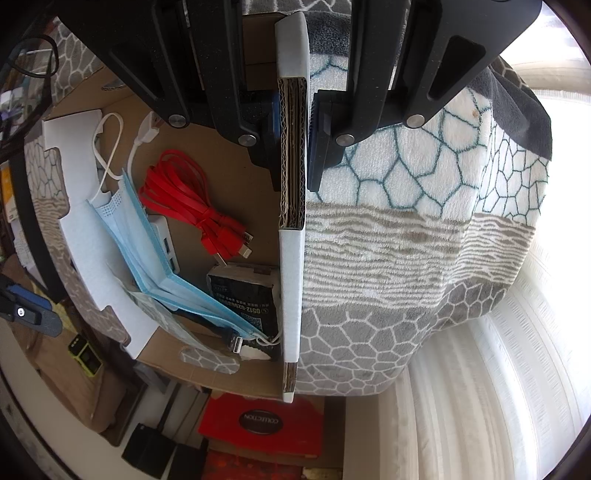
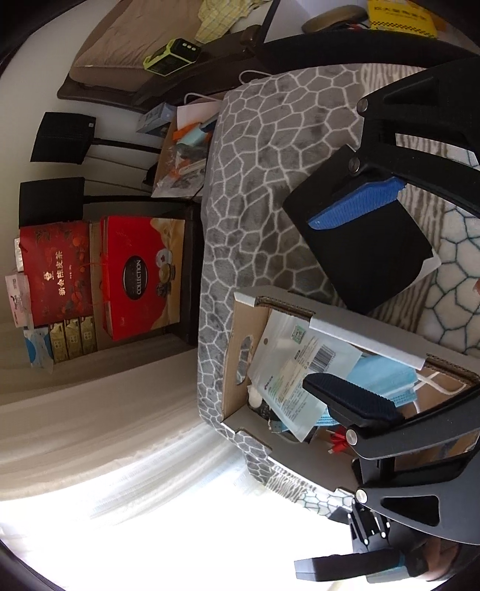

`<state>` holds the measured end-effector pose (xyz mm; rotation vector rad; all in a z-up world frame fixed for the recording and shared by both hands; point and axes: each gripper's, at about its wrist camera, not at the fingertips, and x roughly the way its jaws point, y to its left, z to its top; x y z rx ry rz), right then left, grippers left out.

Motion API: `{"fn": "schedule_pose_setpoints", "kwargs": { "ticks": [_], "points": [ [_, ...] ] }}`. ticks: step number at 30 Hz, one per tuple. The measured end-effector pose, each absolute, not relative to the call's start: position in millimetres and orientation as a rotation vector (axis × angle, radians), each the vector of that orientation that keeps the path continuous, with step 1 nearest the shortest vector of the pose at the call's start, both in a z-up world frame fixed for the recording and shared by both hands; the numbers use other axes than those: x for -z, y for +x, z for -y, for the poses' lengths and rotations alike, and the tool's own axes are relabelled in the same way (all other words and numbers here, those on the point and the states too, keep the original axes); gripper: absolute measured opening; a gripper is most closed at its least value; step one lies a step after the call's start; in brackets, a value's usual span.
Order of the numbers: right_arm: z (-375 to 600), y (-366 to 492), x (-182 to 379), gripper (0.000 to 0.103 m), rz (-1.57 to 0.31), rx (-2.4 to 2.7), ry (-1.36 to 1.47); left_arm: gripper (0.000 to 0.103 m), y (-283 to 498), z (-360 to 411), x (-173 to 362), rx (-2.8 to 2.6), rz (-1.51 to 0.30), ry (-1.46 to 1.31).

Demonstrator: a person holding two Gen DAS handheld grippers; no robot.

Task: Organize objects
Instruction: 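Withdraw the open right tool from the box toward the black pad, then grasp the black pad by its edge with the right tool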

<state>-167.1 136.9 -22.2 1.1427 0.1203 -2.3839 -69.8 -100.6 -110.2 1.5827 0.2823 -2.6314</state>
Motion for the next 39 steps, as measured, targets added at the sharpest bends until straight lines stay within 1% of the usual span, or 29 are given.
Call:
{"fn": "schedule_pose_setpoints", "kwargs": {
  "ticks": [5,8,11,22,27,30,32,35,36,39],
  "points": [
    [-149,-166,23,0.092,-0.125,2.412,1.153,0.01,-70,101,110,2.631,-0.282,1.582],
    [-158,-167,24,0.102,-0.108,2.41,1.164,0.01,-70,101,110,2.629,-0.282,1.583],
    [-167,-169,26,0.102,-0.09,2.41,1.178,0.01,-69,102,111,2.629,-0.276,1.583],
    [-199,-182,39,0.102,-0.127,2.471,1.239,0.01,-69,102,111,2.629,-0.278,1.583],
    [-216,-196,49,0.102,-0.116,2.485,1.282,0.01,-69,102,111,2.628,-0.277,1.583],
    [-229,-209,55,0.102,-0.06,2.465,1.313,0.01,-69,102,111,2.628,-0.278,1.583],
    [-238,-218,59,0.099,-0.011,2.451,1.333,0.01,-69,102,111,2.628,-0.278,1.583],
    [-250,-230,66,0.09,0.06,2.426,1.364,0.01,-69,102,111,2.627,-0.277,1.583],
    [-252,-233,68,0.085,0.077,2.417,1.376,0.01,-69,102,111,2.627,-0.277,1.583],
    [-259,-240,77,0.078,0.126,2.388,1.409,0.01,-69,102,111,2.627,-0.28,1.583]
  ]
}}
